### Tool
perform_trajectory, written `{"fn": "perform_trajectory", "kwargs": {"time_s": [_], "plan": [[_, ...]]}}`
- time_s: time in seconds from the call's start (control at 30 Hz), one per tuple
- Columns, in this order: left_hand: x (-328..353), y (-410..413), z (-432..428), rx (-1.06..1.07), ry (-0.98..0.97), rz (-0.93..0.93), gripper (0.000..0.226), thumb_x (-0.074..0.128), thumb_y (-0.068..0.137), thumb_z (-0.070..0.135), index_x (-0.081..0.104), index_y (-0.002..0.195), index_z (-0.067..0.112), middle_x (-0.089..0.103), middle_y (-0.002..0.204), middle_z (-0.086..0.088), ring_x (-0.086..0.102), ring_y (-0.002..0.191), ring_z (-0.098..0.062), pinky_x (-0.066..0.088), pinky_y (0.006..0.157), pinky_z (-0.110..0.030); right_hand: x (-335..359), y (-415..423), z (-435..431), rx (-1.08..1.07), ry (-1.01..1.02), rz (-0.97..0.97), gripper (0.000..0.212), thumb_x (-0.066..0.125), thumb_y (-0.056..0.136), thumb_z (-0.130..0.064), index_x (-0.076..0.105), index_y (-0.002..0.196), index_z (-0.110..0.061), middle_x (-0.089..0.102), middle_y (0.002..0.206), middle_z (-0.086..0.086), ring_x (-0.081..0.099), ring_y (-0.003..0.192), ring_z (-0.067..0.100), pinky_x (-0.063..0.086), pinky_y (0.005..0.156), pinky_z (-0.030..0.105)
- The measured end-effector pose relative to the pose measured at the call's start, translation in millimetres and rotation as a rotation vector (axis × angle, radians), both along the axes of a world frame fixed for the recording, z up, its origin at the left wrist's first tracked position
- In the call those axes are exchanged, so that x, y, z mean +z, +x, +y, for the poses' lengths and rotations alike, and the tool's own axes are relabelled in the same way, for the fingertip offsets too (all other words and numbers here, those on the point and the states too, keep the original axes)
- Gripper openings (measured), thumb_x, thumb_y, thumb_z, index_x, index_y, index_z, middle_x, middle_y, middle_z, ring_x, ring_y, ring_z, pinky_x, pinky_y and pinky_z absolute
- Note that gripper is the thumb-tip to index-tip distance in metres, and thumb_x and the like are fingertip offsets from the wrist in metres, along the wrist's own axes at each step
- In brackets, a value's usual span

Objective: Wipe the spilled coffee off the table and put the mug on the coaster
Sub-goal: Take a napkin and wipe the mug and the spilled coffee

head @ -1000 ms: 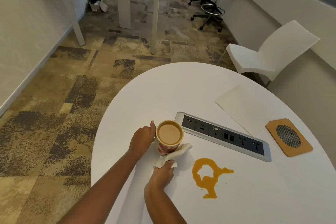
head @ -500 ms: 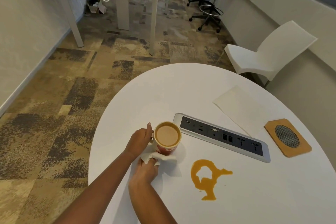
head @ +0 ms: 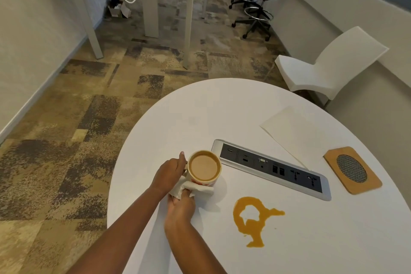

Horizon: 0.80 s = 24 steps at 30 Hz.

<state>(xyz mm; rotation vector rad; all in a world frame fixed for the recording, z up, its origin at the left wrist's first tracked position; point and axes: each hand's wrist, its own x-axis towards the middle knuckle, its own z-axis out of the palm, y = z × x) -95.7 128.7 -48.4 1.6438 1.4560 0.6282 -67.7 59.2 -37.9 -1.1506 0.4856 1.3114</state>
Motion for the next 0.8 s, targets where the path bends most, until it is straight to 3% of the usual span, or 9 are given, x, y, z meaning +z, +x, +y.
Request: {"fn": "perform_trajectory", "kwargs": {"time_s": [0.23,0.5,0.67,0.8], "plan": [[1,-1,1,-0.005,-0.014,0.029,0.057,0.025,0.1,0.029,0.044,0.049,0.011,0.05,0.052,-0.003,0.05,0.062,-0.025,0.038,0.068,-0.031,26,17,-8,0.043,0.081,0.122,0.034,0.033,0.099,-0.006,0.043,0.129,0.004,0.048,0.136,0.026,0.044,0.127,0.04,0.033,0.109,0.047],[3,0,-2,0.018,-0.016,0.027,0.056,0.026,0.1,0.029,0.046,0.053,0.005,0.057,0.063,-0.015,0.054,0.067,-0.029,0.045,0.076,-0.04,33,36,-21,0.024,0.066,0.114,0.024,0.037,0.098,-0.01,0.048,0.119,-0.003,0.052,0.132,0.024,0.048,0.123,0.041,0.035,0.106,0.05],[4,0,-3,0.01,-0.013,0.014,0.052,0.026,0.1,0.025,0.045,0.053,0.01,0.061,0.067,-0.015,0.062,0.076,-0.037,0.046,0.079,-0.041,33,58,-28,0.03,0.052,0.046,0.028,0.041,0.097,-0.012,0.046,0.124,-0.005,0.06,0.113,0.019,0.058,0.092,0.035,0.041,0.099,0.051],[3,1,-3,0.024,0.007,0.013,0.059,0.025,0.1,0.029,0.043,0.045,0.018,0.062,0.065,-0.012,0.062,0.071,-0.03,0.046,0.074,-0.034,28,83,-23,0.081,0.029,-0.046,0.016,0.042,0.097,-0.015,0.053,0.102,-0.004,0.062,0.1,0.015,0.059,0.078,0.031,0.043,0.095,0.053]]}}
